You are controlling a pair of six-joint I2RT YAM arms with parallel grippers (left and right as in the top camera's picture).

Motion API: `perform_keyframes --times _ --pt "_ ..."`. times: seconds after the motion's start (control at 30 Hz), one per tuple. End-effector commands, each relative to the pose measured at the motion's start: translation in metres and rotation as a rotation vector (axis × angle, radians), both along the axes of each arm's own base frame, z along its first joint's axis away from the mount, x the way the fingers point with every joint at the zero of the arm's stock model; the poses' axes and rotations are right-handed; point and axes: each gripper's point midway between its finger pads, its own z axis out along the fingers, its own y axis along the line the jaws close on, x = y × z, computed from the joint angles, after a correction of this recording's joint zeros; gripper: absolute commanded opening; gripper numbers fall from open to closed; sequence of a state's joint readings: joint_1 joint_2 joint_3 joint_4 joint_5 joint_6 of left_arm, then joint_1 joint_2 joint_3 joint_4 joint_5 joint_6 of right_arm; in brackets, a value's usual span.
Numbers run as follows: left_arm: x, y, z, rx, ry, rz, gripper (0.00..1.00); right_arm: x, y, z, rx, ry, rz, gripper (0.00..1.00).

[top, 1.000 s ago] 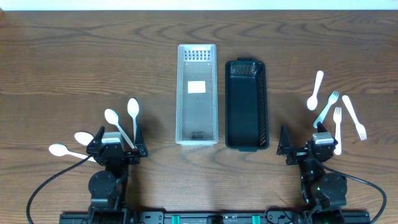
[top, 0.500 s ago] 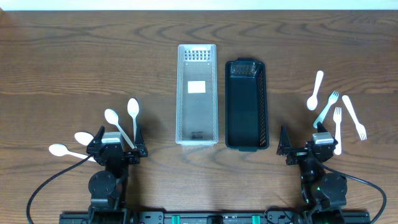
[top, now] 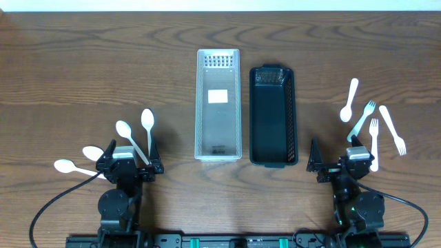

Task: Pack container

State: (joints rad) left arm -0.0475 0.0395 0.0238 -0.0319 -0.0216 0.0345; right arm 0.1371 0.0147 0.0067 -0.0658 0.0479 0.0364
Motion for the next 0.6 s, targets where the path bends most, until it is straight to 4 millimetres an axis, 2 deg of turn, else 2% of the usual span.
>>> perform_keyframes --times 0.0,0.2,0.37,0.57 --pt "-0.001 0.002 -0.020 0.020 0.064 0.005 0.98 -0.001 0.002 -0.001 -0.014 -0.001 0.012 0.99" --pt "-0.001 0.002 -0.020 0.020 0.064 0.005 0.98 -0.002 0.012 -0.002 0.145 0.024 0.061 0.99" --pt "-0.001 0.002 -0.020 0.020 0.062 0.005 0.98 -0.004 0.024 -0.002 0.212 0.054 0.122 0.99" --pt "-0.004 0.002 -0.013 -0.116 0.067 0.028 0.98 -0.005 0.015 0.021 0.203 0.136 0.064 0.99"
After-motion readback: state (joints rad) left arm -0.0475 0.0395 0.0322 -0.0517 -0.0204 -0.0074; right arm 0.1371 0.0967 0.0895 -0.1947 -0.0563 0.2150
